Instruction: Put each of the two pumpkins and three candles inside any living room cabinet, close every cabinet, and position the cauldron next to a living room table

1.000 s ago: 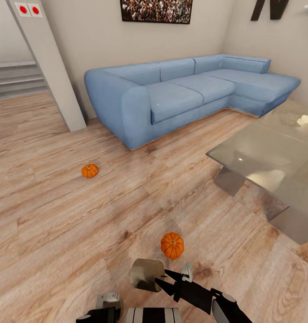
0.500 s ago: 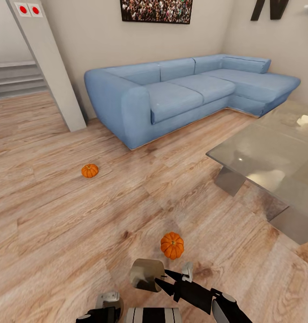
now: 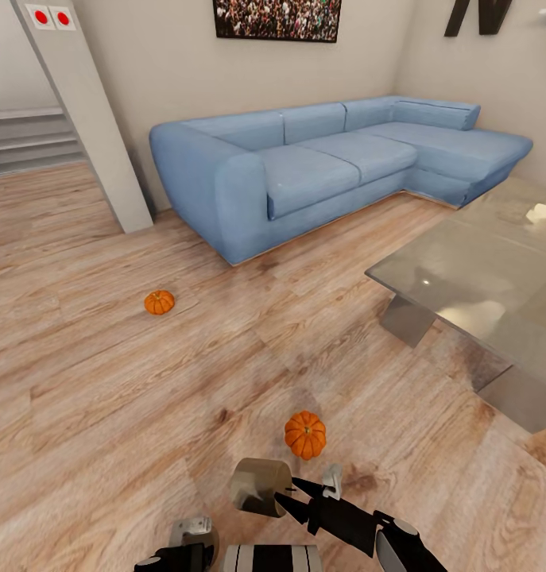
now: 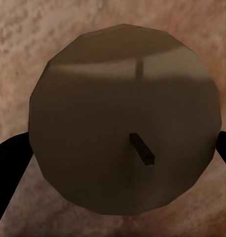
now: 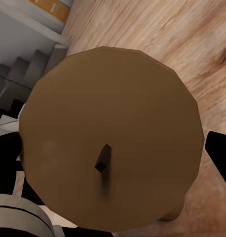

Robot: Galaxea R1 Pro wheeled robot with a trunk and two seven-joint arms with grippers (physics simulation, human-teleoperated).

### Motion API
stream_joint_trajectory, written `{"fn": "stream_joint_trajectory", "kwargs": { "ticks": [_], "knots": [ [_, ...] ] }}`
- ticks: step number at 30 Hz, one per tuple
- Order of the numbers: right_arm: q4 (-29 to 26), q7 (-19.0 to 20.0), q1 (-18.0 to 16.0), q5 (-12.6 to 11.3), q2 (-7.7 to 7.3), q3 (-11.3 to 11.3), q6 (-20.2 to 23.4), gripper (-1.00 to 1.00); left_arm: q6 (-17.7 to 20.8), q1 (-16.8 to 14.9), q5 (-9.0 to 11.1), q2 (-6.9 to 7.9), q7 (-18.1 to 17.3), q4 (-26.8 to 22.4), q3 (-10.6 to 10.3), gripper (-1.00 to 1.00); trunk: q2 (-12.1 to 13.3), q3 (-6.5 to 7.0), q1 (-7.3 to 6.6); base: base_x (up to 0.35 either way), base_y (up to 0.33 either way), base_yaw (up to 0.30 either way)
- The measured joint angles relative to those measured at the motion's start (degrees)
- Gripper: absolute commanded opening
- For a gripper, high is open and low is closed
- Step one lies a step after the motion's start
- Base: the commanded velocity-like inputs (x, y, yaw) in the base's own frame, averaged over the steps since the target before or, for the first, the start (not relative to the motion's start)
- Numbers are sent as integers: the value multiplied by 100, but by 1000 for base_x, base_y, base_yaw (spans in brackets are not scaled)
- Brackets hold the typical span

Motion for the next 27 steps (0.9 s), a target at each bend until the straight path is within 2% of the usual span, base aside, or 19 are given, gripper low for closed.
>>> {"fn": "stream_joint_trajectory", "kwargs": {
  "ticks": [12, 21, 27],
  "knots": [
    [1, 0, 0, -3, 0, -1, 0, -100, 5, -2, 11, 10, -58, 11, 34, -100, 0, 0, 0, 0, 0, 0],
    [2, 1, 0, -7, 0, -1, 0, -100, 7, 1, 17, 13, -56, 32, 47, -100, 12, 199, -22, 0, 0, 0],
    [7, -1, 0, -14, 0, -8, 0, -100, 43, -3, 13, 95, -1, 28, 83, -100, 20, 332, -38, 0, 0, 0]
  ]
}}
